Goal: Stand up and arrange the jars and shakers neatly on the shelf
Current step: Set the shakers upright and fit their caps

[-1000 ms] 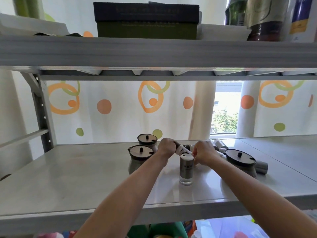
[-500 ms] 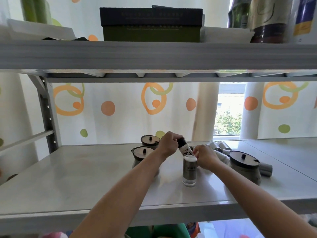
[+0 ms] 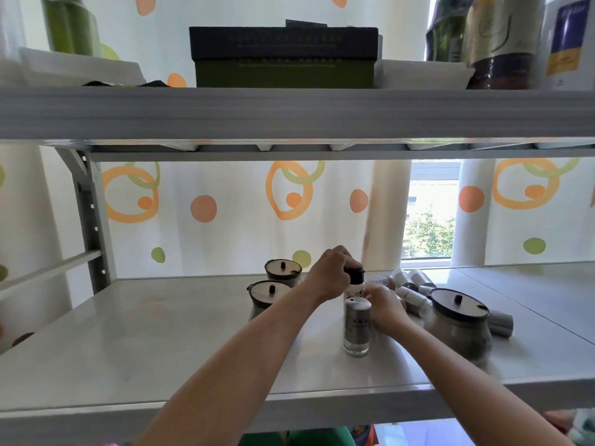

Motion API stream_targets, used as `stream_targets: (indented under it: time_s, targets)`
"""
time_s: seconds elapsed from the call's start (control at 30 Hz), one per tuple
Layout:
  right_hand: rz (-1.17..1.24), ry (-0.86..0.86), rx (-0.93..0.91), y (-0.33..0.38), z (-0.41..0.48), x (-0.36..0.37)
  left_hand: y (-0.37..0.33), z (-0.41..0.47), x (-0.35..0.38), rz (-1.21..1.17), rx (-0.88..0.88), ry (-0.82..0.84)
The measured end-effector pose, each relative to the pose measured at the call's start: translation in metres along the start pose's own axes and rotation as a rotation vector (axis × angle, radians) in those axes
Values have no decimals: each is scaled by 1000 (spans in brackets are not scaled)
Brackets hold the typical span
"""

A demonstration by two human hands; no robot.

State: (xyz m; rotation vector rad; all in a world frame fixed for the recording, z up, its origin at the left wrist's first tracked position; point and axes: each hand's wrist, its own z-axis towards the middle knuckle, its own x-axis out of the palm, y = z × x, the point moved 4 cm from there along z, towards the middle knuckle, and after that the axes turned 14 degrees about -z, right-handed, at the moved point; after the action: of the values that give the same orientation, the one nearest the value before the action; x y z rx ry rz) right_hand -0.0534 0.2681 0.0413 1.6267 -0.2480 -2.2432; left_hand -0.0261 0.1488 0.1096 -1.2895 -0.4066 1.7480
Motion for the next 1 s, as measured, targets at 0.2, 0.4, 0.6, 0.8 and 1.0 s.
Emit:
stream_targets:
  time_s: [0.2, 0.4, 0.6, 0.8, 1.0]
  targets:
    - [53, 25, -33, -1, -1, -1, -2, 3, -4, -24, -17, 1]
    - [3, 182, 12, -9, 5, -20, -5, 12, -9, -128, -22, -75]
    - [16, 191, 25, -1, 11, -75, -20, 32, -9, -243, -62, -82]
    - [124, 169, 99, -15, 9, -143, -49, 51, 10, -240, -97, 14]
    - [106, 81, 336, -101, -12, -171, -101, 62, 59, -242, -38, 181]
